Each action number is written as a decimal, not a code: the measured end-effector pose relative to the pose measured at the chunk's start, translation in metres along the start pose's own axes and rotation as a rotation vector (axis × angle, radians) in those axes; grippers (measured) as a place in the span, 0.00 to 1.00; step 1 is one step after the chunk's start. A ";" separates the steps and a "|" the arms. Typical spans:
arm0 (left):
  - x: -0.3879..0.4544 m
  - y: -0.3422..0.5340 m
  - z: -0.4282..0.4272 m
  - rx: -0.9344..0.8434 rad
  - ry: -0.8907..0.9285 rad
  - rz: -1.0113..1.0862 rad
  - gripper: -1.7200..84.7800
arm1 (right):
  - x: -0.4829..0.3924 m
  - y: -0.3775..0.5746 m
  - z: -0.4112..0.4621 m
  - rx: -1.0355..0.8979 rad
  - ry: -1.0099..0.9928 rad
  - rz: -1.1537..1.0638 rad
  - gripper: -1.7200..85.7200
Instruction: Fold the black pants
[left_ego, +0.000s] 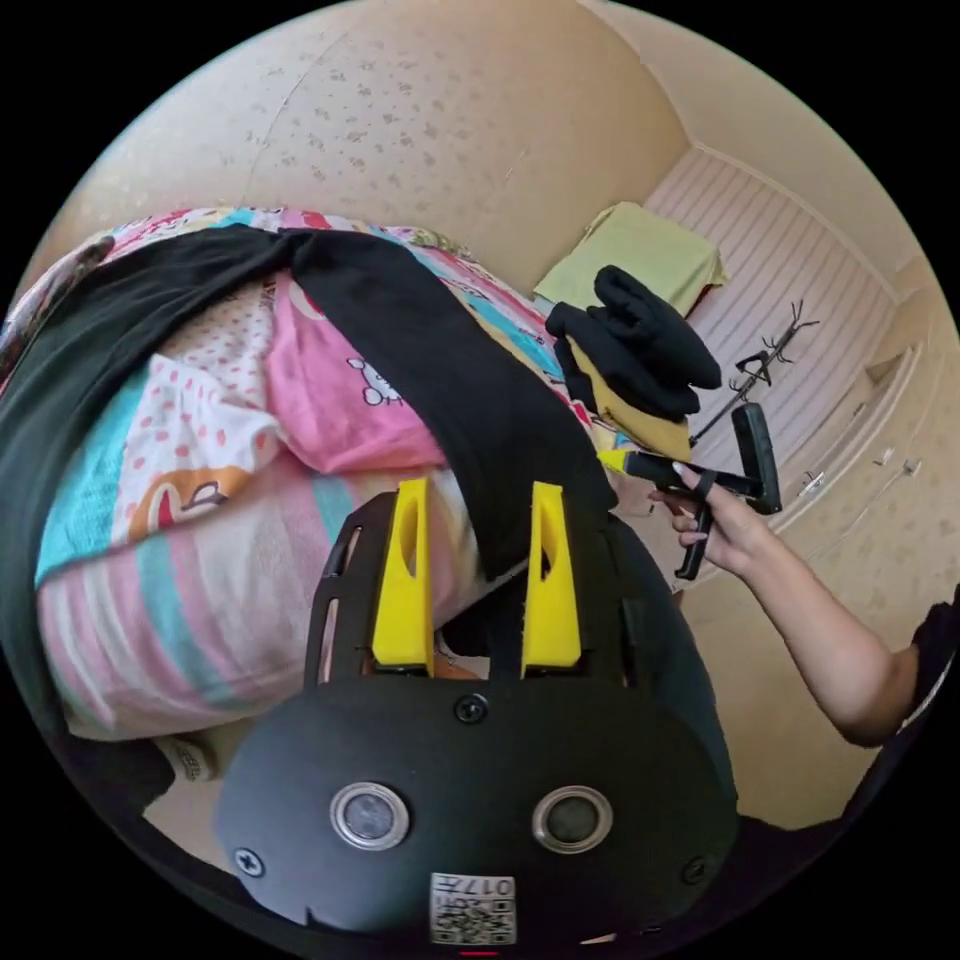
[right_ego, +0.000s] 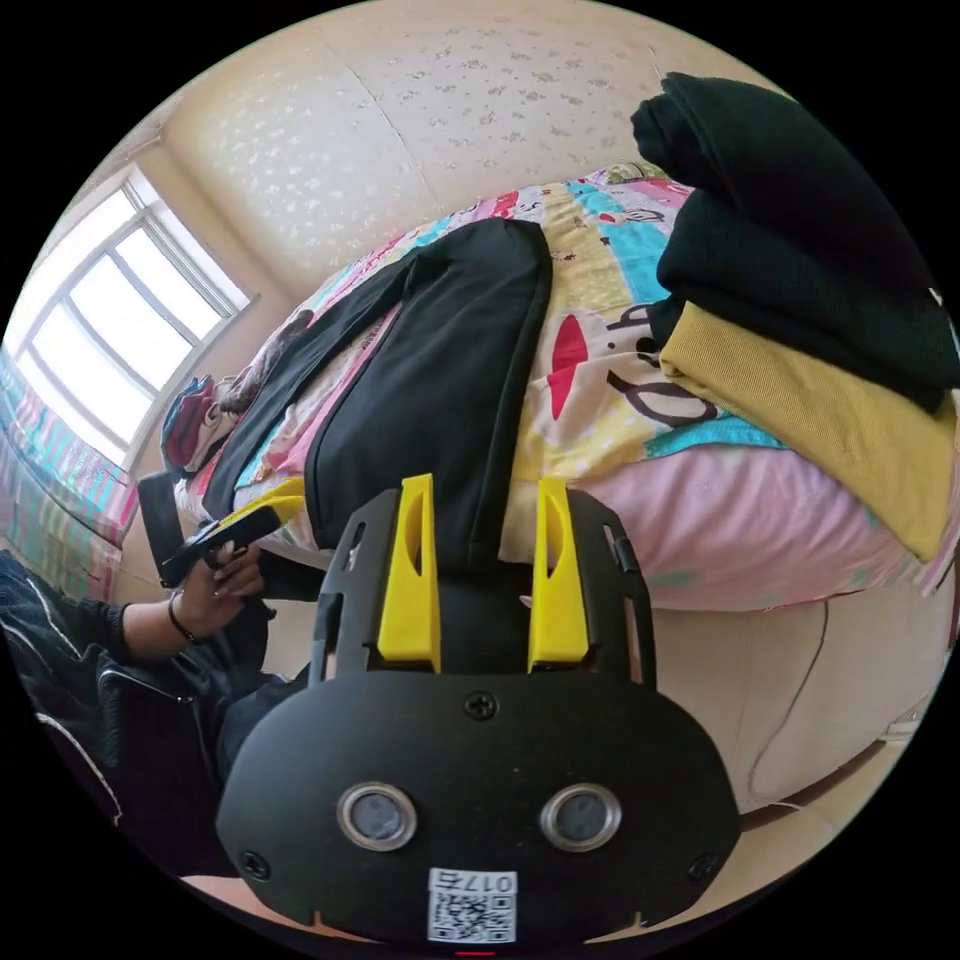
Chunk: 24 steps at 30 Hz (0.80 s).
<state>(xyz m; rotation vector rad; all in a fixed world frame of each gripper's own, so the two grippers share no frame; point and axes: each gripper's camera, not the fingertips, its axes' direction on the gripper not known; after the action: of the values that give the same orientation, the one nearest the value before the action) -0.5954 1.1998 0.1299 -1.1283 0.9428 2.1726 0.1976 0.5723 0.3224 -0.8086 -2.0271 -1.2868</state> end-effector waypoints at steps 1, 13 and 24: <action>0.002 -0.001 0.000 0.023 -0.042 -0.037 0.16 | 0.002 -0.001 0.002 -0.009 -0.027 0.001 0.16; -0.034 -0.088 -0.087 -0.049 0.337 -0.166 0.02 | -0.021 -0.026 -0.110 0.074 -0.079 -0.118 0.05; -0.082 -0.006 -0.008 -0.450 0.254 -0.200 0.01 | 0.026 0.008 -0.070 -0.051 -0.042 0.100 0.06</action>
<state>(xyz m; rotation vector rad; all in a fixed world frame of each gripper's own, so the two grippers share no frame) -0.5444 1.1876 0.1932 -1.6630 0.4148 2.1632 0.1986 0.5156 0.3713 -0.9564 -1.9670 -1.2798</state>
